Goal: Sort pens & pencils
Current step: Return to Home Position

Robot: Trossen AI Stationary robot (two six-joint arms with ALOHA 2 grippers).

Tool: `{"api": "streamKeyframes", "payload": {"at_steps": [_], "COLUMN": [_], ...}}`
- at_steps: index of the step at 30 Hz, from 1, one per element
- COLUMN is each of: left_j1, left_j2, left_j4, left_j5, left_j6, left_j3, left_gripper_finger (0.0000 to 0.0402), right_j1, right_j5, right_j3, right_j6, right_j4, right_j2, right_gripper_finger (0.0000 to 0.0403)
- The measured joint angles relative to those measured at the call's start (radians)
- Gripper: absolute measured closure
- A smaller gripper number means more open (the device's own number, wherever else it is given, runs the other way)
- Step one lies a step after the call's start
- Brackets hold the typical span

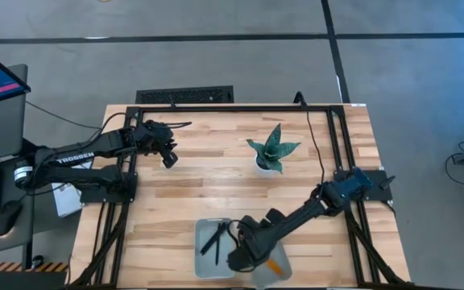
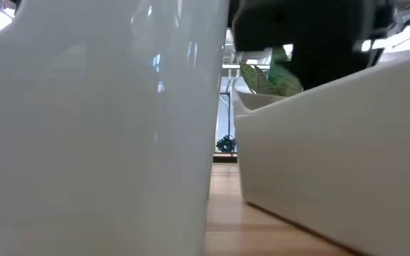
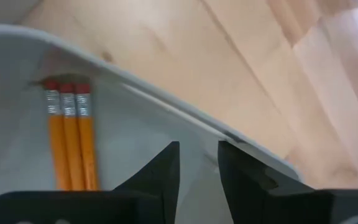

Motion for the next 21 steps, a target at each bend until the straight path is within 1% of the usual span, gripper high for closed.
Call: {"api": "streamKeyframes", "payload": {"at_steps": [4,9,13,16,21], "left_j1": [0.0,0.0,0.0,0.0,0.0], "left_j2": [0.0,0.0,0.0,0.0,0.0], "left_j4": [-0.001,-0.004,-0.004,-0.003,0.017], "left_j5": [0.01,0.019,0.027,0.054,0.072], "left_j6": [0.0,0.0,0.001,0.017,0.024], "left_j3": [0.0,0.0,0.0,0.0,0.0], "left_gripper_finger": [0.0323,0.0323,0.0323,0.0323,0.0323], "right_j1": [-0.03,-0.058,-0.055,-0.042,-0.029], "right_j5": [0.001,-0.03,-0.053,-0.082,-0.08], "right_j3": [-0.002,-0.002,0.0,0.024,0.097], "right_j6": [-0.054,-0.057,-0.06,-0.066,-0.082], "right_j4": [0.006,0.018,0.015,0.005,-0.002], "right_j2": [0.0,0.0,-0.003,-0.01,-0.01], "right_gripper_finger": [0.0269,0.027,0.027,0.0272,0.0279]}}
